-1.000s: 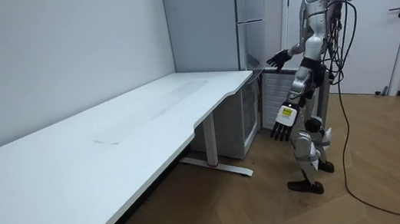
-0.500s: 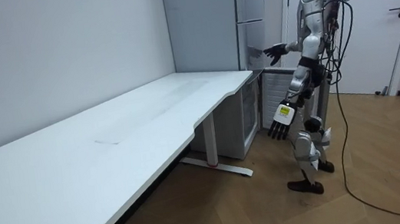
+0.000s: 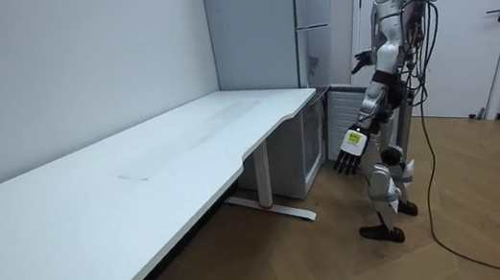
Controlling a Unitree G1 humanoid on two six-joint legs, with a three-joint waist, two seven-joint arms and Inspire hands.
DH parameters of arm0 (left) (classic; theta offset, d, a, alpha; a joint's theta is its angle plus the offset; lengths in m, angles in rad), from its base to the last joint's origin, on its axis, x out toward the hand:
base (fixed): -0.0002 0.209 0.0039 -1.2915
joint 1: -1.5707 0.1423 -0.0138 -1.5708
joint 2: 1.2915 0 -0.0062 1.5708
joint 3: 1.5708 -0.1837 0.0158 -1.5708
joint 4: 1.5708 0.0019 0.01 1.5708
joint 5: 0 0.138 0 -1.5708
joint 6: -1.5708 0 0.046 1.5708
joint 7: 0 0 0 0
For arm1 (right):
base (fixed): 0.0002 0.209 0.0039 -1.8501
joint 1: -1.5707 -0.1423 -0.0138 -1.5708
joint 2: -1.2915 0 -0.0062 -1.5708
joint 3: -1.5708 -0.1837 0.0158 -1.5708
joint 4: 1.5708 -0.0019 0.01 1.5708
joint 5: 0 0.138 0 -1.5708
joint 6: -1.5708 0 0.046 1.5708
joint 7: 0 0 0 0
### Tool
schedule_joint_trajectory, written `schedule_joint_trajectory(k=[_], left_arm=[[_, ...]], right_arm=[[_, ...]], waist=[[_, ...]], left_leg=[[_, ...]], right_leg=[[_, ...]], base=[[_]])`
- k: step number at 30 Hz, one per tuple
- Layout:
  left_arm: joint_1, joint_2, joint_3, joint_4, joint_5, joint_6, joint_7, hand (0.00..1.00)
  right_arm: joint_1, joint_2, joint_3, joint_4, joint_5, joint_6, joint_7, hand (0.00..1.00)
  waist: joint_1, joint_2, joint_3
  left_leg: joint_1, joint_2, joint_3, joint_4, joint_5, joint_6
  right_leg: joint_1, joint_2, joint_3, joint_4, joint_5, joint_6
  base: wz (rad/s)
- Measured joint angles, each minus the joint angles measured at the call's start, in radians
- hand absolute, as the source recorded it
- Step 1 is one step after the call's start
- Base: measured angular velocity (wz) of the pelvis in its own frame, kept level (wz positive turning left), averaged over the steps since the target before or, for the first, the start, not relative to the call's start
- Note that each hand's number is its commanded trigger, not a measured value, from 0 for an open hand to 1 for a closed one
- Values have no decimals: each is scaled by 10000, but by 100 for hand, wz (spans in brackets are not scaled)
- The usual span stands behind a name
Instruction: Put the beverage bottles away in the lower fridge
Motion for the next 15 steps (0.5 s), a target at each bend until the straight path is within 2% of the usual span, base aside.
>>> schedule_joint_trajectory(k=[4,9,13,15], left_arm=[[11,30,-1,29,-2,40,-85,0],[-23,97,43,-158,1005,252,-533,0],[131,144,40,-345,1339,332,-643,0],[27,214,38,-485,1394,354,-641,0]], right_arm=[[-44,-78,-375,612,1187,42,5,0],[-27,-189,-744,838,2251,140,30,0],[-25,-213,-994,897,3040,164,27,0],[52,-231,-992,1080,3981,174,43,0]], waist=[[-94,-66,15],[-433,-75,14],[-556,-58,6],[-584,-25,-8]], left_leg=[[33,9,109,5,3,8],[-148,-1,127,16,28,55],[-185,5,300,22,27,62],[-192,4,363,4,14,74]], right_leg=[[-68,2,190,21,3,-6],[-313,-4,306,9,5,-9],[-444,13,518,25,11,1],[-497,12,588,54,22,13]], base=[[-16],[-8],[-12],[-10]])
